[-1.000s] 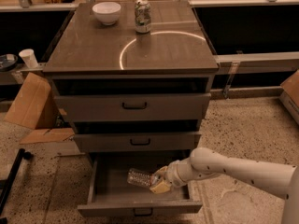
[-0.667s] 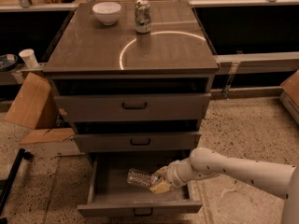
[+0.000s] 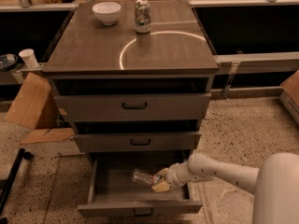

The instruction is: Place water bottle into bottom drawer

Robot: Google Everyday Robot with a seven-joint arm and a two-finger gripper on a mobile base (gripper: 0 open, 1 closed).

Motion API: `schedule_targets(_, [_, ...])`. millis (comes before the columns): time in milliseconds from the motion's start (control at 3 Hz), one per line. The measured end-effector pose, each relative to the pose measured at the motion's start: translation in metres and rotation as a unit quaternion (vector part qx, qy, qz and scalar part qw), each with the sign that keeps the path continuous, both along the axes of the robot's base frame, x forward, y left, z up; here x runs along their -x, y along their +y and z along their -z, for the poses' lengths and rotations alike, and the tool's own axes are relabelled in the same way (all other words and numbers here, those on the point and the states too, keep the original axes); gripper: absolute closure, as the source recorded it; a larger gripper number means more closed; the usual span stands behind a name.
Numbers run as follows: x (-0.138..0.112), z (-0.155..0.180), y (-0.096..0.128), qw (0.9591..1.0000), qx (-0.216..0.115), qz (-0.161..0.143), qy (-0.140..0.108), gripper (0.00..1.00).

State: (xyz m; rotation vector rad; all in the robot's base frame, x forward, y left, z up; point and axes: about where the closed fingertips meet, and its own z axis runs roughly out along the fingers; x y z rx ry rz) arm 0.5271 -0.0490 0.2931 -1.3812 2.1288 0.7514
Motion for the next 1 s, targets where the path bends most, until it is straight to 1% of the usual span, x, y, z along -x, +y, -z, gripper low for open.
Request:
schedule_targets(333, [-0.025, 0.031, -0.005, 0.9999, -0.007, 0.010, -0.002, 1.00])
schedule_targets(667, [-0.044, 0.063, -0.005, 0.9998, -0.018, 0.007, 0.011, 1.00])
schedule_targets(1000, [-0.055, 0.096, 0.002, 0.9989, -0.023, -0.001, 0.041, 0.81])
